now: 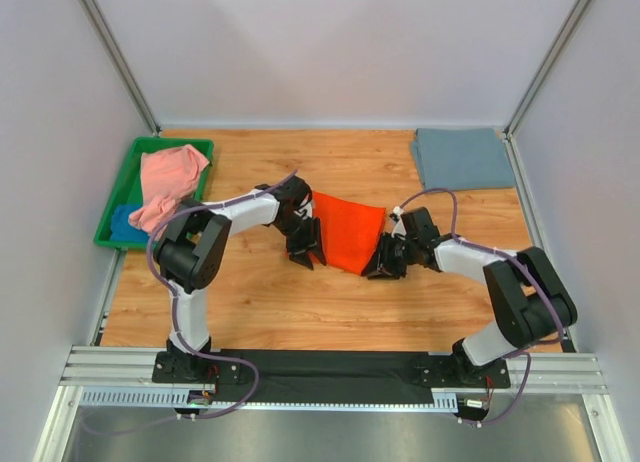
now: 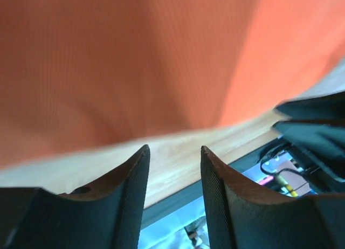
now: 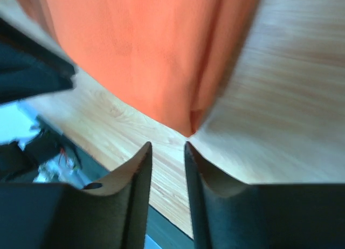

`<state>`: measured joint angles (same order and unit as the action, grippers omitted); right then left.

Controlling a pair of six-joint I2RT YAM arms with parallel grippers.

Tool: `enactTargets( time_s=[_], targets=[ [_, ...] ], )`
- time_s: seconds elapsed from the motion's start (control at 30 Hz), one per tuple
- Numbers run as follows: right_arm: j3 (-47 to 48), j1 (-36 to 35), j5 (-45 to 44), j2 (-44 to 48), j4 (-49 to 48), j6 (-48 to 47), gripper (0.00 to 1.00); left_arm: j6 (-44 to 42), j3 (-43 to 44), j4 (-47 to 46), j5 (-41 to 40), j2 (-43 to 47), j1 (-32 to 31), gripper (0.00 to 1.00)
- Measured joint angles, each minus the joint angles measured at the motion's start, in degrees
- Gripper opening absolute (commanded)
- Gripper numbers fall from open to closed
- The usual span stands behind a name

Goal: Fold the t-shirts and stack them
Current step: Fold the tshirt

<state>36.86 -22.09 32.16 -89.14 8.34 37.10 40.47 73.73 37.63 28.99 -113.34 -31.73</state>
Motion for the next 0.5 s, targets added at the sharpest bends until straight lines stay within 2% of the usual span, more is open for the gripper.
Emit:
enactTargets(
  time_s=[0.07, 0.13, 0.23, 0.33, 0.5],
  targets=[
    [1.7, 0.0, -4.7, 3.9, 4.8, 0.7, 0.38, -0.5, 0.0, 1.6, -1.1, 2.7, 0.1, 0.51],
    [4.2, 0.0, -9.9, 7.0, 8.3, 1.9, 0.47, -0.9, 0.7, 3.8, -2.0, 6.8, 0.3, 0.51],
    [8.4, 0.0, -17.2, 10.0, 10.6, 3.9, 0.55, -1.8, 2.7, 6.2, -3.2, 13.9, 0.7, 0.51],
    [13.0, 0.2, -22.6, 8.3, 12.4, 4.2, 0.59, -2.5, 2.8, 7.8, -3.8, 22.3, 1.6, 0.51],
    [19.6, 1.5, -25.6, -0.2, 13.9, 2.9, 0.61, -3.3, -1.6, 9.1, -2.9, 32.6, 3.9, 0.52]
  ],
)
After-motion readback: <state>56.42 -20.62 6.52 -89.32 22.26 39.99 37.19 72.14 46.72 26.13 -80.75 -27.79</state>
